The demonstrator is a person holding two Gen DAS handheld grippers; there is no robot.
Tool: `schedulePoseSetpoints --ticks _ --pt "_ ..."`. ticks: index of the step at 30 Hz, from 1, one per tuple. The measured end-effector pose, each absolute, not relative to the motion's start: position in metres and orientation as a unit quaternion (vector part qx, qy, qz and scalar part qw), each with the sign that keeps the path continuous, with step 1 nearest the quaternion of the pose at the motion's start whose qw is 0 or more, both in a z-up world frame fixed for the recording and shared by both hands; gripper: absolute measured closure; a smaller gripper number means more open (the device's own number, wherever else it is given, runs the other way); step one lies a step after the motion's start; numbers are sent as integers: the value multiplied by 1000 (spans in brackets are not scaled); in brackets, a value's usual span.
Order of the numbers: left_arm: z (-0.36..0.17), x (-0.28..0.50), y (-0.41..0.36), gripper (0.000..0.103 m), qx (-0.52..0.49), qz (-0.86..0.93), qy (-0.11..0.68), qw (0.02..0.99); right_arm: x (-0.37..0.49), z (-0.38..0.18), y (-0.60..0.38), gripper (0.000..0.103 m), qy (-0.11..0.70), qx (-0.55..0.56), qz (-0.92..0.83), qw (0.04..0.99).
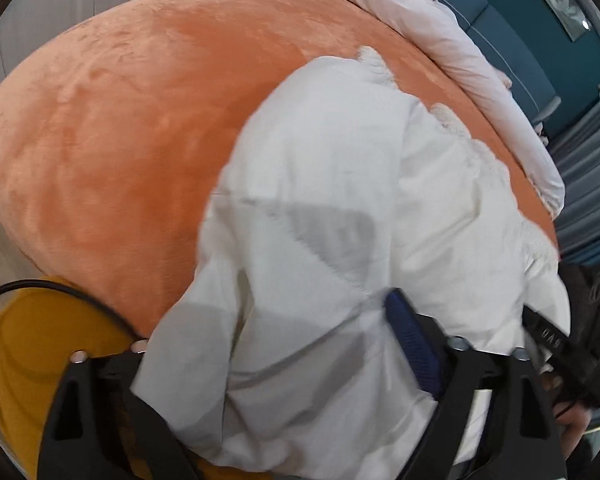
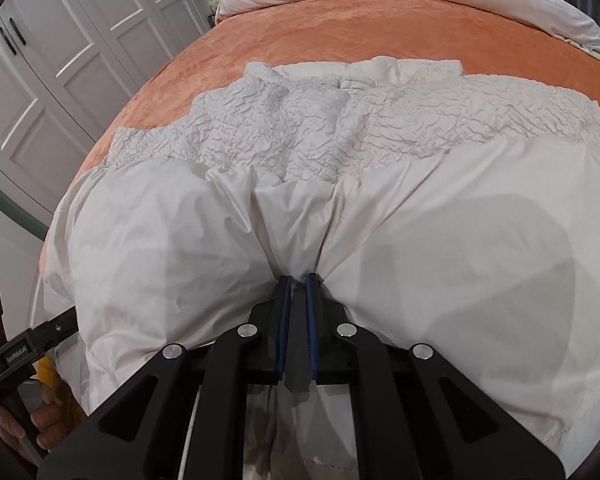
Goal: Fold large clothes
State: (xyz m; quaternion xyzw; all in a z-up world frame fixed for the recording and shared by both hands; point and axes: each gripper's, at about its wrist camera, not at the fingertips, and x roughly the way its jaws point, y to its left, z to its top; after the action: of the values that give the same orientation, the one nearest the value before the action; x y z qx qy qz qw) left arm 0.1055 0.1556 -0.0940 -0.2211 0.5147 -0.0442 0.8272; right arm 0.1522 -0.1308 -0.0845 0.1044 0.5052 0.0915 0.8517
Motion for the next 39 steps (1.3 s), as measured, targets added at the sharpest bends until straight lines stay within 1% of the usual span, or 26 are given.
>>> schedulePoseSetpoints --ticks 1,2,3,4,5,6,9,11,16,20,24,28,32,35,36,39 --pt "-91 106 152 41 -223 -50 512 828 154 -85 -130 98 506 103 92 851" --pt "-86 105 149 55 -220 -53 507 832 154 -83 -130 98 507 103 91 851" --pt "-75 104 144 73 -210 -62 499 838 152 -77 -131 98 508 109 86 850" --pt "-66 100 141 80 -199 -70 492 845 149 -71 -134 97 509 120 81 849" --pt "-54 97 137 90 -188 -87 482 851 139 -61 -138 95 502 140 81 850" --pt "-43 95 135 94 -186 -100 473 855 131 -53 -140 92 493 149 85 853" --pt "-13 89 131 97 -195 -129 449 862 91 -32 -149 92 474 137 91 865" --pt "4 84 124 98 -200 -145 438 864 65 -33 -156 93 480 140 102 860" --pt "43 71 89 98 -179 -174 411 877 39 -68 -160 95 509 137 96 844" --pt "74 58 47 98 -124 -205 388 890 42 -84 -158 96 504 135 97 847" --pt "92 49 -2 98 -81 -259 375 886 49 -102 -166 98 499 170 113 842" --pt "95 36 -71 98 -11 -321 369 872 53 -115 -182 99 498 239 140 822" --pt "84 31 -130 98 35 -373 375 848 46 -120 -206 101 503 328 141 787" --pt "74 31 -167 99 62 -395 386 831 8 -112 -238 100 498 406 118 757" --pt "69 33 -179 98 70 -400 389 827 -3 -109 -248 97 492 415 110 758" --pt "50 36 -205 98 80 -406 410 813 -47 -97 -294 96 470 421 46 775"
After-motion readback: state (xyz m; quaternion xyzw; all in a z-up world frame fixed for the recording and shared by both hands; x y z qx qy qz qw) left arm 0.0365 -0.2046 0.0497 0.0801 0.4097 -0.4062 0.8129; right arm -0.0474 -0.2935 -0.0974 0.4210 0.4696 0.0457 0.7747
